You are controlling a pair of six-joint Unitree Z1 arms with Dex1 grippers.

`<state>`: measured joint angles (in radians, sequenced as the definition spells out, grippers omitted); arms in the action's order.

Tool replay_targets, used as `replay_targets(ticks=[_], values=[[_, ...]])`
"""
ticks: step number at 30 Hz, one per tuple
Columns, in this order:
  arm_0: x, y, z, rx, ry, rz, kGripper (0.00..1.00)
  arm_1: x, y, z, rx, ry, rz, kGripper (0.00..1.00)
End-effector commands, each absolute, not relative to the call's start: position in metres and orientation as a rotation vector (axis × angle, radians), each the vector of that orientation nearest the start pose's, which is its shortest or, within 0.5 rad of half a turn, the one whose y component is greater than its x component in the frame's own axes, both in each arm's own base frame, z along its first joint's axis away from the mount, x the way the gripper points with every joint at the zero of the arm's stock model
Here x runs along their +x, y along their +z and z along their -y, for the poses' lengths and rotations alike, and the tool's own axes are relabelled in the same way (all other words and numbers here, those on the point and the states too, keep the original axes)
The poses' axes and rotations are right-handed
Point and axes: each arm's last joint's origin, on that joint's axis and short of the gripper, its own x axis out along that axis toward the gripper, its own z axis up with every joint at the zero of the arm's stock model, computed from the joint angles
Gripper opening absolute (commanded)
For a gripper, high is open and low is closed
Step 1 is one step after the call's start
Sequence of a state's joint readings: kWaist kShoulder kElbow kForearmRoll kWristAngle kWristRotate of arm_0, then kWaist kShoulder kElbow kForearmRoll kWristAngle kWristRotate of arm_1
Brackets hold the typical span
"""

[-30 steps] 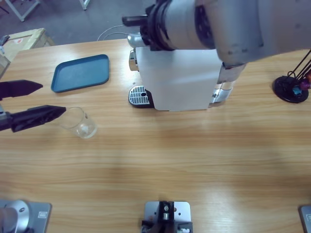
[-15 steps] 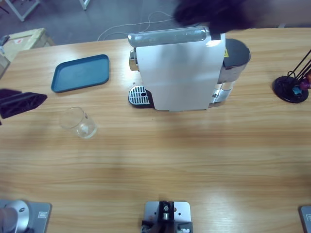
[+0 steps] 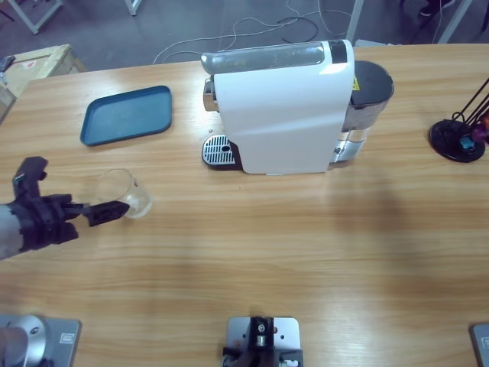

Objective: Pour coffee

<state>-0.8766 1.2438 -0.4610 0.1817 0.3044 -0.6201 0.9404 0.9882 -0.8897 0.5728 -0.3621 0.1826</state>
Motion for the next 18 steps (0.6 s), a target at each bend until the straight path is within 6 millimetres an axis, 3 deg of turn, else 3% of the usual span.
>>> replay_targets(ticks=[1, 6, 8, 9, 12, 14, 16, 17, 18], values=[[0.125, 0.201, 0.124, 0.097, -0.197, -0.900, 0.990, 0.079, 0.347, -0.076, -0.268, 0.463, -0.626, 1.000], [0.135, 0.188, 0.133, 0.154, -0.163, -0.887, 0.927, 0.080, 0.342, -0.076, -0.274, 0.457, -0.644, 1.000], [0.136, 0.186, 0.132, 0.165, -0.150, -0.882, 0.635, 0.079, 0.338, -0.076, -0.273, 0.452, -0.656, 1.000], [0.137, 0.185, 0.133, 0.174, -0.149, -0.876, 0.556, 0.078, 0.336, -0.075, -0.270, 0.450, -0.660, 1.000], [0.138, 0.180, 0.136, 0.220, -0.176, -0.869, 0.549, 0.078, 0.334, -0.074, -0.269, 0.446, -0.667, 1.000], [0.135, 0.179, 0.138, 0.236, -0.213, -0.850, 0.364, 0.078, 0.333, -0.074, -0.268, 0.446, -0.668, 1.000], [0.129, 0.182, 0.137, 0.261, -0.286, -0.823, 0.272, 0.077, 0.334, -0.073, -0.264, 0.446, -0.662, 1.000], [0.128, 0.185, 0.137, 0.282, -0.328, -0.813, 0.062, 0.076, 0.336, -0.071, -0.258, 0.445, -0.652, 1.000], [0.126, 0.193, 0.139, 0.311, -0.409, -0.781, 0.000, 0.074, 0.339, -0.069, -0.249, 0.444, -0.637, 1.000]])
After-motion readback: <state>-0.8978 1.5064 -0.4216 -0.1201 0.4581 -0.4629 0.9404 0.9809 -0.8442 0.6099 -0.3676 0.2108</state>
